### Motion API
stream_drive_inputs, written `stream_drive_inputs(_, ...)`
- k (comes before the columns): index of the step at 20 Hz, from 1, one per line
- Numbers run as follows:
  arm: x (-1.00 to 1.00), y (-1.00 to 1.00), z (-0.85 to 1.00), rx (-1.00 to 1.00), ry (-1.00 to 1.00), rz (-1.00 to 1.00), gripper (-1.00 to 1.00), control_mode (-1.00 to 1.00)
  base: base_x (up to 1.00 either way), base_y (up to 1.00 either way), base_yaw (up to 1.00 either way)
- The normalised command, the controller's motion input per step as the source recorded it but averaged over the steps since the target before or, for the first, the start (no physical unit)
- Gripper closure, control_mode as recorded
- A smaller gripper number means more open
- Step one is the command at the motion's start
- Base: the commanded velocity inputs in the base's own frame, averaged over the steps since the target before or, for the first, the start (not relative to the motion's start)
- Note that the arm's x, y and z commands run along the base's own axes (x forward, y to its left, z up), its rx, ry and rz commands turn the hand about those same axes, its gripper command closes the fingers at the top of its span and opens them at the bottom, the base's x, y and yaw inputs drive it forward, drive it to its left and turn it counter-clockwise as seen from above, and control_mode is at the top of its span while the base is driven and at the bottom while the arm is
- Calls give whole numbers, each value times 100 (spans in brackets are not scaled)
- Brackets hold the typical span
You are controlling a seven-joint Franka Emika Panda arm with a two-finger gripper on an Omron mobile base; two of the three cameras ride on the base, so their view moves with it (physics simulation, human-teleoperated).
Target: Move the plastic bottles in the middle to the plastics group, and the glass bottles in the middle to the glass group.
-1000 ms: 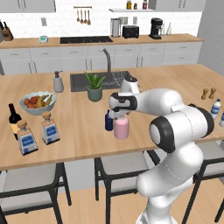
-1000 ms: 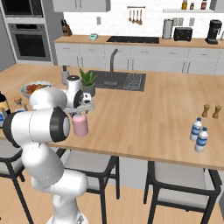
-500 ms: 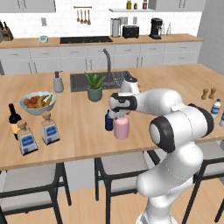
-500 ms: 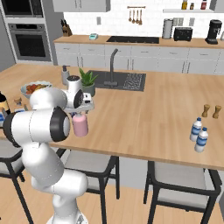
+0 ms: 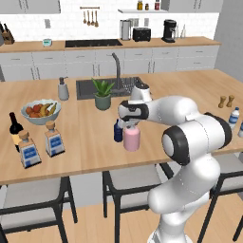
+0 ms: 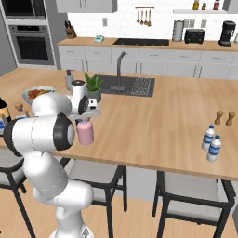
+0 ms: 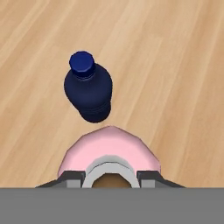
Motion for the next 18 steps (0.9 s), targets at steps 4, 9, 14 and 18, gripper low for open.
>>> stream_drive_inputs(4,-24,0,6,0,0,0,100,-100,0,0,0)
stream_drive_inputs(9,-76,0,37,0,0,0,100,-100,0,0,0)
stream_drive_inputs(14,-72,21,43,0,-3,1,100,-100,0,0,0)
stream_drive_inputs(18,-51,56,33,0,-2,5,100,-100,0,0,0)
